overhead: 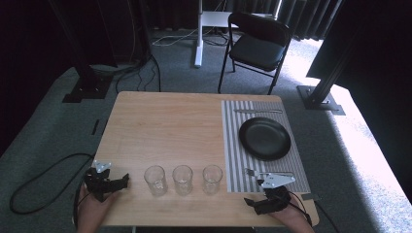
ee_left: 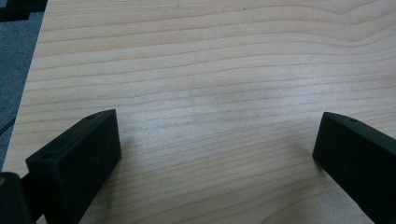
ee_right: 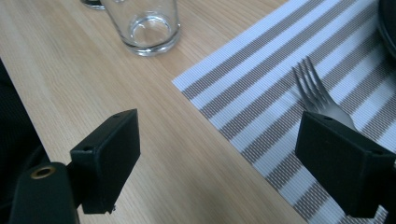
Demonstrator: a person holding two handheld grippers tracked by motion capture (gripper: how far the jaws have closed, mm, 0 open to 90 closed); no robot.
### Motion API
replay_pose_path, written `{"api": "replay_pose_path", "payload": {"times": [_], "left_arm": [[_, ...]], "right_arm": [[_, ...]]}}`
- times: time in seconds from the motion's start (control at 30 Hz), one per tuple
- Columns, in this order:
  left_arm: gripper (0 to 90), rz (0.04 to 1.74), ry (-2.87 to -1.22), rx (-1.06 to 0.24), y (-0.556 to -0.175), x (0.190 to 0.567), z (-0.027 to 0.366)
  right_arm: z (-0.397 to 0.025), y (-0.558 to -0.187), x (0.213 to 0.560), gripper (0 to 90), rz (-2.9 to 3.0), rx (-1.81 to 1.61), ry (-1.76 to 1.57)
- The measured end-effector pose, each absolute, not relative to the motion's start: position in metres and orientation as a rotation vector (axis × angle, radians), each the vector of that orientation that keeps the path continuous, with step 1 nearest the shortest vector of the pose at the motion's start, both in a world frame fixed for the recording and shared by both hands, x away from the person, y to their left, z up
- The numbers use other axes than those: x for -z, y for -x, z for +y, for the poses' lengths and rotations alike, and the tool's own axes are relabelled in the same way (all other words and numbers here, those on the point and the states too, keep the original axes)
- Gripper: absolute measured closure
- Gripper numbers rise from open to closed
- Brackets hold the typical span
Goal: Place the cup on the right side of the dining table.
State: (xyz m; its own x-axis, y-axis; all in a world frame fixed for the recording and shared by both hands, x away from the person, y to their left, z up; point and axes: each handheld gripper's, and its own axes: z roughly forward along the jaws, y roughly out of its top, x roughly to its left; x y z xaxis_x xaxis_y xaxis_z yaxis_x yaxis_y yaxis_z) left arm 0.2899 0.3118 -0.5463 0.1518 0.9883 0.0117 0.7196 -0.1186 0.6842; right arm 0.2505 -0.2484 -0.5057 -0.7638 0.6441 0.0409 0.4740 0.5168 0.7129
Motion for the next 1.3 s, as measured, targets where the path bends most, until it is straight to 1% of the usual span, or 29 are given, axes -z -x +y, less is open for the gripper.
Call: {"api": "replay_pose_path", "payload": {"times": [0.6, 0.87, 1.3], "left_arm": [[1.1, 1.623, -1.9, -0.655, -0.29, 0.546, 0.312], [1.2, 1.623, -1.9, -0.655, -0.29, 0.546, 0.312], [1.1, 1.623, -1.899, -0.655, -0.29, 0.546, 0.312]], "right_arm": [[-0.221, -0.255, 0.506, 13.9, 2.561, -1.098, -0.859], [-0.205, -0.264, 0.5, 13.9, 2.566, -1.149, -0.808], [-0.185, -0.271, 0.501, 14.8, 2.582, -1.17, -0.755]]}}
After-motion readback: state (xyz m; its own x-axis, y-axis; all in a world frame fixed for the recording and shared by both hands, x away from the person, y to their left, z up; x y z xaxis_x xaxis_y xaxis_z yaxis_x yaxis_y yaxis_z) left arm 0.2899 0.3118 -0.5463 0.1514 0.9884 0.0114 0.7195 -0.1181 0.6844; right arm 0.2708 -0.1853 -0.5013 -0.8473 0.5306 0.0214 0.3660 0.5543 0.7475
